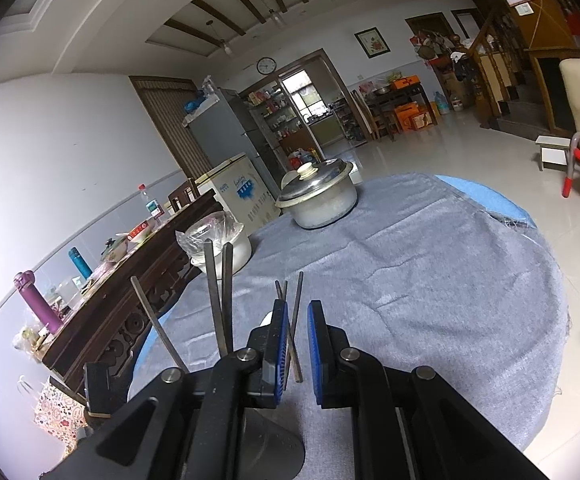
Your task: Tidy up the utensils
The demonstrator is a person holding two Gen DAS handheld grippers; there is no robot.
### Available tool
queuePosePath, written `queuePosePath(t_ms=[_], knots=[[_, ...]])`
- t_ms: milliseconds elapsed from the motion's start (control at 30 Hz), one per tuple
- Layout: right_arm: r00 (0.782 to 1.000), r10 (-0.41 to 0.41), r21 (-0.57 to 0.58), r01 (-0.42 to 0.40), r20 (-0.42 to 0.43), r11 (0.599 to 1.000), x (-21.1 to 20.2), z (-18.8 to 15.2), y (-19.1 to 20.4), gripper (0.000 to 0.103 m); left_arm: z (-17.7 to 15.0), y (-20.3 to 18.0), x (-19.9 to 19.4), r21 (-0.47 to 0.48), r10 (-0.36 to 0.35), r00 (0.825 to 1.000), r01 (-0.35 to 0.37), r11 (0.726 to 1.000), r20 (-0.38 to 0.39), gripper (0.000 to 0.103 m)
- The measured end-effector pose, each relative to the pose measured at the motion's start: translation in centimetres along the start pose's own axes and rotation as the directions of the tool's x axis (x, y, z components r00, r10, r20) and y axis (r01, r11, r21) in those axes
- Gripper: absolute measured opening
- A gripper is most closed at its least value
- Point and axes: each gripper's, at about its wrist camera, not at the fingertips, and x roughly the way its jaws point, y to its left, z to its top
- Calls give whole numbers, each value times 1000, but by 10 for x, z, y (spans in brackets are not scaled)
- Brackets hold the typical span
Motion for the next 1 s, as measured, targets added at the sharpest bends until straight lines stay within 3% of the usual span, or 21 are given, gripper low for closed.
queuePosePath(t_ms=[100,200,233,267,333,533,667,867,1000], knots=[[1000,-1,-5,1,3,1000,-2,0,1,11,0,-1,0,2,2,1000,-2,1000,-1,5],[1000,1,-5,0,3,1000,-2,0,1,11,-2,-4,2,-13,-5,999,5,1000,-52,8],[1000,1,-7,-1,2,1000,-2,0,2,11,-2,-3,2,-29,-27,998,25,999,-65,17],[1000,2,-8,-2,1,1000,-2,-1,2,12,-2,-4,3,-42,-43,997,40,998,-71,35],[1000,5,-8,-5,-4,1000,0,-1,3,12,-2,-5,1,-44,-35,997,32,999,-63,60],[1000,12,-19,-12,-20,1000,4,-6,8,12,-3,-19,18,-1,10,997,-11,1000,-73,60],[1000,7,-8,-7,-20,1000,4,-5,3,12,-2,-26,19,62,70,997,-67,996,-43,30],[1000,7,-5,-7,-23,1000,5,-6,2,12,0,-17,13,18,45,999,-45,999,-19,29],[1000,6,-18,-7,-23,1000,4,-7,5,12,5,-18,-17,-4,40,997,-40,999,66,29]])
